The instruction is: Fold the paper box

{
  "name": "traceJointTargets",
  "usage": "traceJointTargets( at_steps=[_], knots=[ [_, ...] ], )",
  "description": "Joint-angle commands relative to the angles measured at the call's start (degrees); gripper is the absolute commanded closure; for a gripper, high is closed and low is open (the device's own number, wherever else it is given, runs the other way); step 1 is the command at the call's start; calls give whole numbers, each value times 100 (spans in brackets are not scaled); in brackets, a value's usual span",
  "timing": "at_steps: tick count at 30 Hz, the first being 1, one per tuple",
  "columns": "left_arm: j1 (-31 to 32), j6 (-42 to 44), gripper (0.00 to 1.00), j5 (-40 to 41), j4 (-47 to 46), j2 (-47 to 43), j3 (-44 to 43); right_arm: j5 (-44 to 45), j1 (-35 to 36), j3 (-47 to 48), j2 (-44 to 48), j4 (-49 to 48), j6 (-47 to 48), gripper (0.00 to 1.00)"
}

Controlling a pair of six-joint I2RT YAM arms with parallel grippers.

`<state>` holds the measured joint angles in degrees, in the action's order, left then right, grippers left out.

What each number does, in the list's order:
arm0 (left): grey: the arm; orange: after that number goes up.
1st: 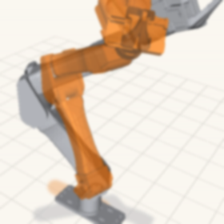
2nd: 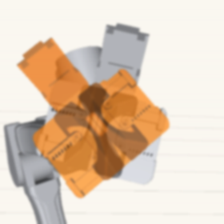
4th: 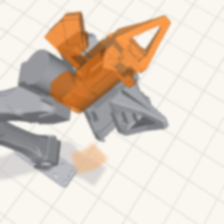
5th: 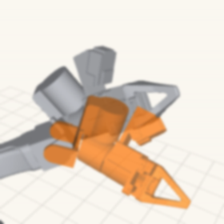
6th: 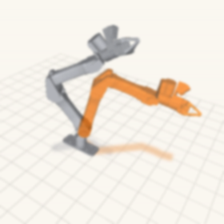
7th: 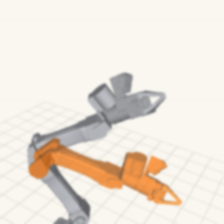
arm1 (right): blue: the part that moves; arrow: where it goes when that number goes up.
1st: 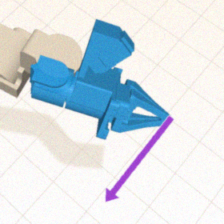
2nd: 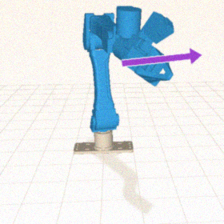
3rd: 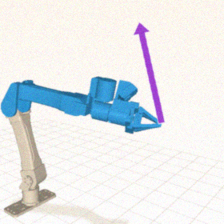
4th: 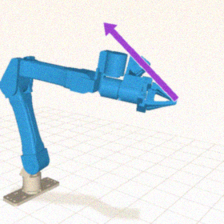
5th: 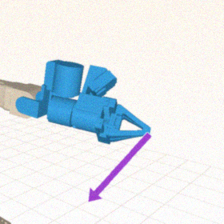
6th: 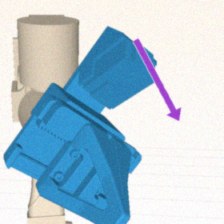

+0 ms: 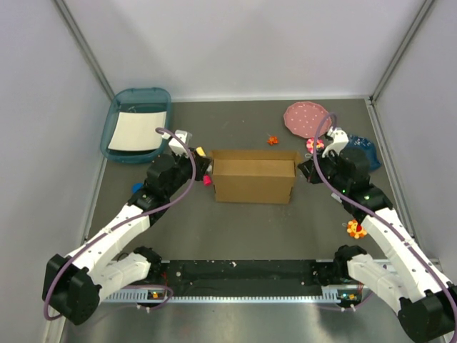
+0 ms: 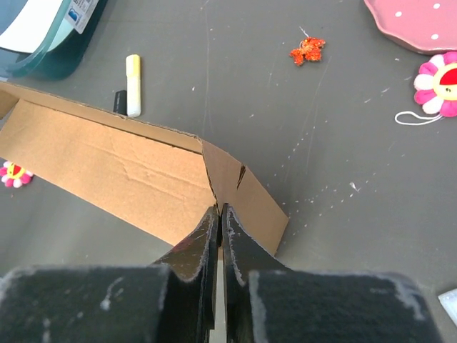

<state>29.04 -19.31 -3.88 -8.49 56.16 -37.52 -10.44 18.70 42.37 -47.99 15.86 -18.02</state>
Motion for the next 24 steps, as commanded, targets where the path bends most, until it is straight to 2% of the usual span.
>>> traceJointTargets(
  at_steps=[1,6,16,24],
  knots=[
    [-3,50,91,-148,-109,-9,-10,-248,134,175,0,-47,-421,100],
    [-3,59,100,-227,-144,35,34,-415,169,307,-79,-56,-922,100],
    [-3,-117,100,-315,-232,35,139,146,740,246,-185,-135,-1274,100],
    [-3,-292,100,-341,-320,-70,262,893,1083,-71,-167,-267,-1055,100]
  ],
)
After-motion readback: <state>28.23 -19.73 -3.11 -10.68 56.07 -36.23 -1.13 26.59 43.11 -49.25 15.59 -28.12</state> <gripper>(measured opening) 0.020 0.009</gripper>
